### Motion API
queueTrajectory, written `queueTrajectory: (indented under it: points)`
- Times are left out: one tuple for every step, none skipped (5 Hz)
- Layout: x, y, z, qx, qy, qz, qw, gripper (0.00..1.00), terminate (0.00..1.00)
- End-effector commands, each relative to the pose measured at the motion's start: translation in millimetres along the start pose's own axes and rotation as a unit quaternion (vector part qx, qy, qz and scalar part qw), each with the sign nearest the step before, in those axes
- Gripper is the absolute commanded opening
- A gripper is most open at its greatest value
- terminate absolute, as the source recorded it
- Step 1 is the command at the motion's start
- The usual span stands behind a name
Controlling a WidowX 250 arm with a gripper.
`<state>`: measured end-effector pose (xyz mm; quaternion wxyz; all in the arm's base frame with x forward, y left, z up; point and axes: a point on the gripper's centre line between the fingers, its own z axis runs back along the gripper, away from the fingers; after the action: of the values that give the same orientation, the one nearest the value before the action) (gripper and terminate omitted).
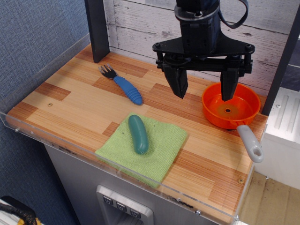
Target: Move the blue spoon into the red bowl
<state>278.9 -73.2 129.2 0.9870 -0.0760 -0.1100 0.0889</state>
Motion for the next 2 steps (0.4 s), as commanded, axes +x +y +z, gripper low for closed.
queueTrajectory:
  points:
    - [0.0, 0.0, 0.0, 0.000, 0.000, 0.000, 1.0000, 1.00, 0.00]
    - [19.3, 28.9, -4.3, 0.027, -0.012, 0.105, 0.9940, 1.00, 0.00]
